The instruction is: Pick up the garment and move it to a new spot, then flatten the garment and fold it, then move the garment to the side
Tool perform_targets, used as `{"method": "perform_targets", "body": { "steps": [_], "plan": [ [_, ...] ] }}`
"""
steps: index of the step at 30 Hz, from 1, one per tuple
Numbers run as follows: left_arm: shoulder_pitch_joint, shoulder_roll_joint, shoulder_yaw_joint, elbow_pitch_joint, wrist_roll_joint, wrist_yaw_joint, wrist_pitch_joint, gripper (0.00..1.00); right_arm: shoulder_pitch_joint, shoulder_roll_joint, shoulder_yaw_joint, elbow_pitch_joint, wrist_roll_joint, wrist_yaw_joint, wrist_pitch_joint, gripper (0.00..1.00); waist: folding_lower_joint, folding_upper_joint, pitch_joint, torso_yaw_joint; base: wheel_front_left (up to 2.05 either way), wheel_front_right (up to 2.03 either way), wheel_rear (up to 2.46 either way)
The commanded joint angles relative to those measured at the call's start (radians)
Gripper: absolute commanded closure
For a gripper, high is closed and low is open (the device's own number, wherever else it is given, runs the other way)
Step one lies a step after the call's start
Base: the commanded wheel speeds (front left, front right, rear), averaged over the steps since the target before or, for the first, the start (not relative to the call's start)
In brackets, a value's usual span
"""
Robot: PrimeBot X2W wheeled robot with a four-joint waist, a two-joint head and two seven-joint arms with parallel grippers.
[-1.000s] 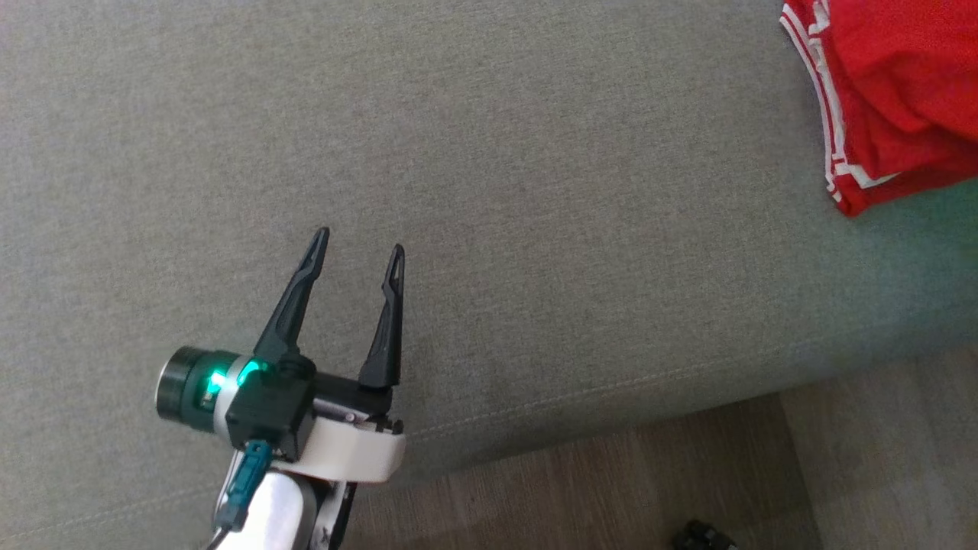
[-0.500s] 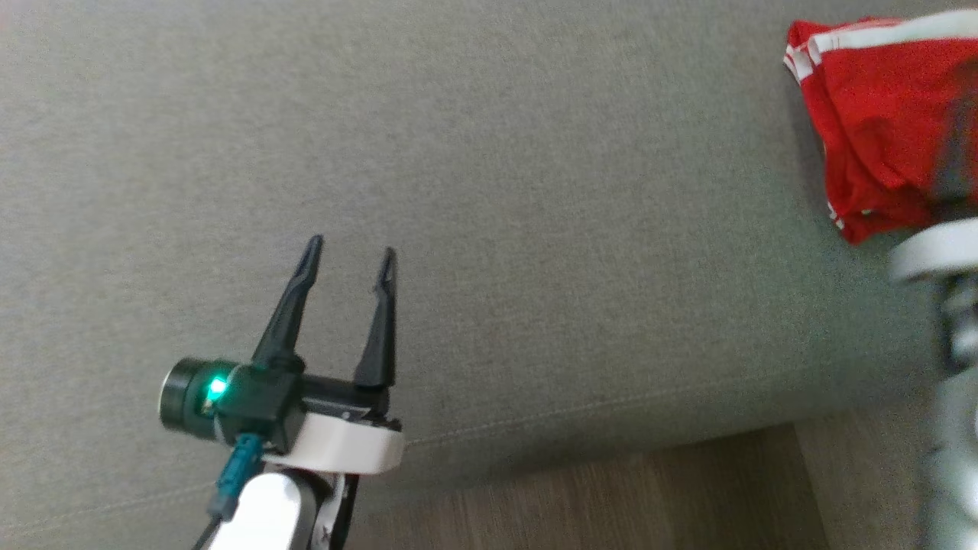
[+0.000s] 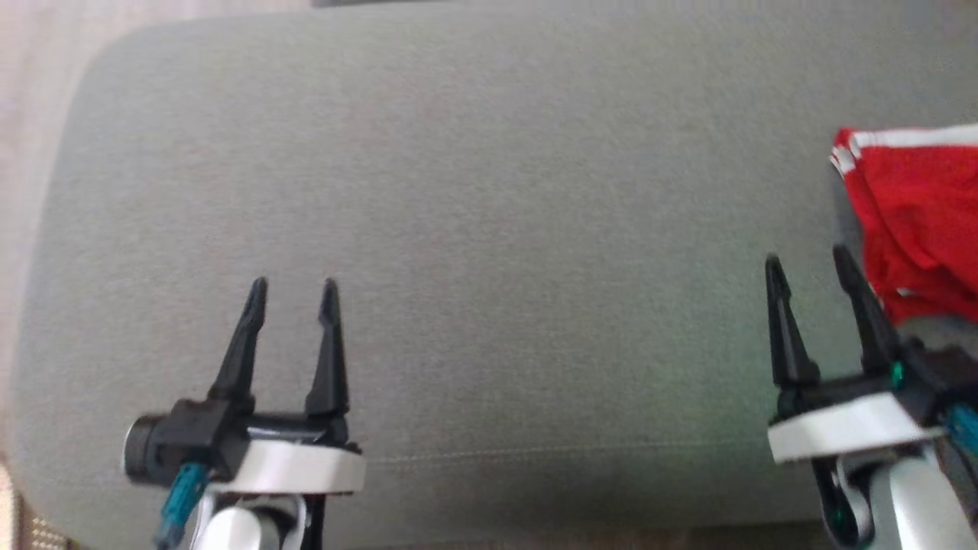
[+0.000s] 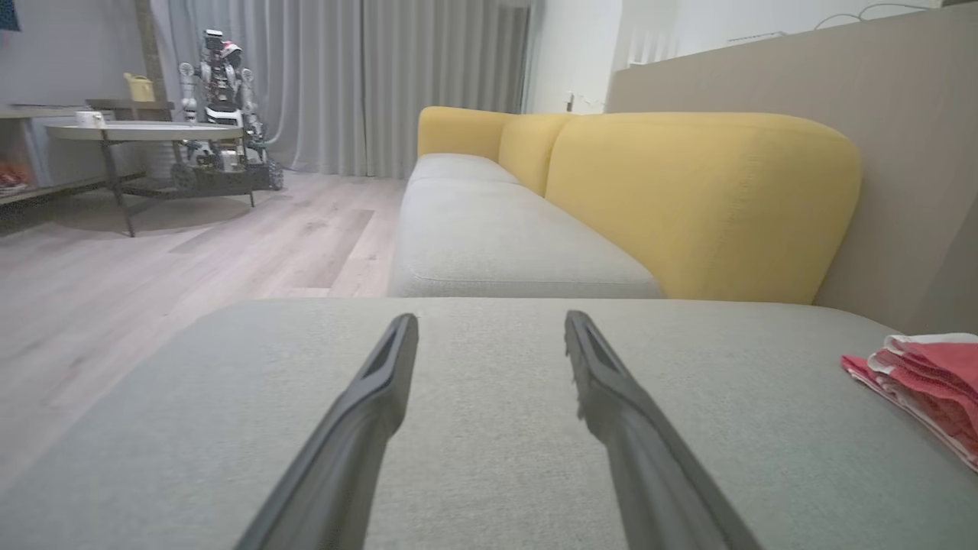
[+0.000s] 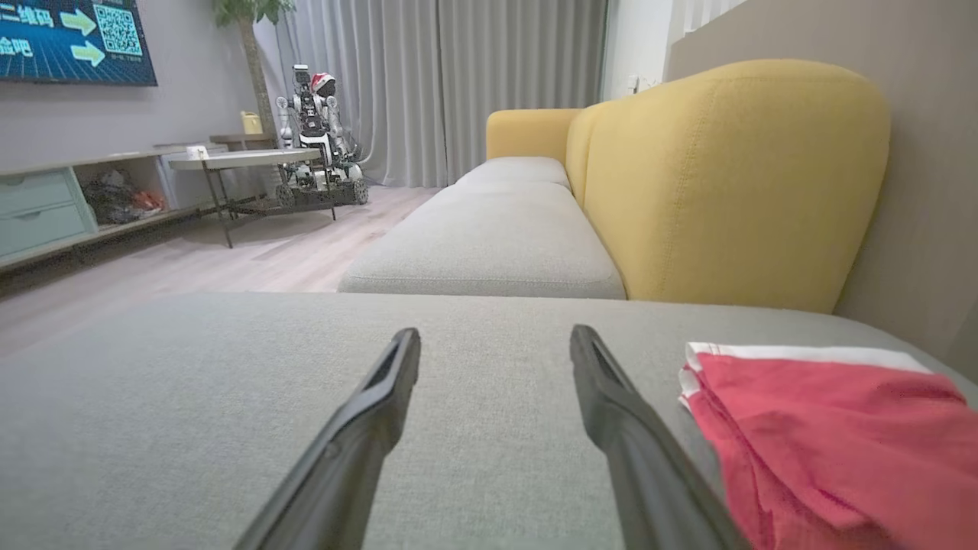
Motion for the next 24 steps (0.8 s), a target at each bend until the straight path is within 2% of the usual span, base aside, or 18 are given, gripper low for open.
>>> {"method": "perform_targets", "body": {
  "steps": [1, 6, 15, 16, 20, 24],
  "plan": [
    [0.013, -0.005, 0.053, -0.039, 0.006, -0.001, -0.005, 0.00, 0.028, 0.003, 0.017, -0.058, 0.036, 0.000, -0.009, 0.00, 0.0000, -0.0001, -0.046, 0.051, 0.00, 0.00, 0.00],
    [0.052, -0.005, 0.072, -0.048, 0.015, -0.016, -0.005, 0.00, 0.099, 0.003, 0.005, -0.066, 0.098, 0.000, -0.009, 0.00, 0.0000, -0.0001, -0.064, 0.077, 0.00, 0.00, 0.00],
    [0.078, -0.006, 0.079, -0.037, 0.025, -0.044, -0.005, 0.00, 0.130, 0.003, 0.001, -0.083, 0.114, 0.000, -0.009, 0.00, 0.0000, -0.0001, -0.079, 0.091, 0.00, 0.00, 0.00],
    [0.104, 0.000, 0.042, -0.004, 0.018, -0.040, 0.000, 1.00, 0.146, 0.011, -0.022, -0.044, 0.111, 0.000, 0.000, 1.00, 0.0000, -0.0001, -0.080, 0.091, 0.00, 0.00, 0.00],
    [0.114, 0.000, 0.038, 0.054, 0.010, -0.040, 0.002, 1.00, 0.151, 0.015, -0.019, 0.017, 0.117, 0.000, 0.003, 1.00, 0.0000, -0.0001, -0.080, 0.092, 0.00, 0.00, 0.00],
    [0.111, 0.003, 0.044, 0.055, -0.041, -0.043, 0.009, 1.00, 0.147, 0.012, -0.016, 0.021, 0.166, 0.000, 0.011, 1.00, 0.0000, -0.0001, -0.082, 0.089, 0.00, 0.00, 0.00]
  ]
}}
